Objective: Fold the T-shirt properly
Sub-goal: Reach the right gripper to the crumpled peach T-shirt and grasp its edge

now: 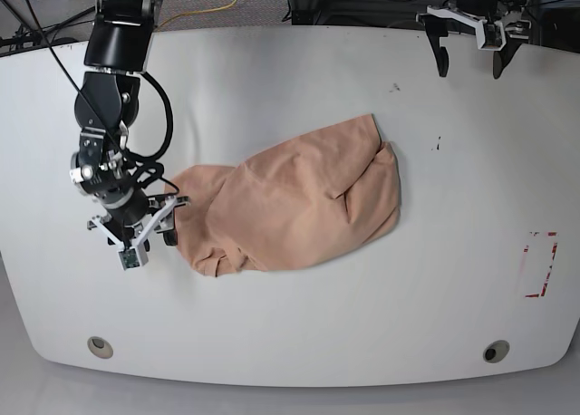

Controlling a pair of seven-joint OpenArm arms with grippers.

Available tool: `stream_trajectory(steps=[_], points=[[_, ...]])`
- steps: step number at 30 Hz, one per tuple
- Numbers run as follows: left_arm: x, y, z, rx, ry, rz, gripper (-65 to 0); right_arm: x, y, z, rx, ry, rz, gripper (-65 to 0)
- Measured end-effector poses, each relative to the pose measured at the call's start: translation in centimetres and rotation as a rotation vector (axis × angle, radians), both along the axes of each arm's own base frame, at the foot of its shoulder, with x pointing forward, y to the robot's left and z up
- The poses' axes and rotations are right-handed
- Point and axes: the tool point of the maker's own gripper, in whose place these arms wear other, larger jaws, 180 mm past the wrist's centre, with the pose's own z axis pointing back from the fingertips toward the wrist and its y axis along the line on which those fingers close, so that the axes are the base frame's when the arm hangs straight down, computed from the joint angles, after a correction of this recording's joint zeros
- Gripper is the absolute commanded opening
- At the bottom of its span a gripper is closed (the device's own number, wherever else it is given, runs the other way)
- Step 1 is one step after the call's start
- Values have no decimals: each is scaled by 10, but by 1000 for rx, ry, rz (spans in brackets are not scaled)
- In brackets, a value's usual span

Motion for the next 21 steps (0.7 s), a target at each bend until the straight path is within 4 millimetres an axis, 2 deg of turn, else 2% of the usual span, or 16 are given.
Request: stream_trajectory(steps=[2,7,14,19,21], points=[[6,0,4,2,-24,-2,-121,12,1,-6,8,28,6,-306],[8,0,3,3,-22,-4,-121,39,-4,-18,61,85,-15,-163],[19,0,7,2,-54,-7,-121,61,2,-36,126,121,44,-154],[19,0,8,4,-54,-9,-121,62,8,-61,196,173,66,-154],[19,0,7,5,-54,-8,-121,65,9,-64,220,170,66,-154]])
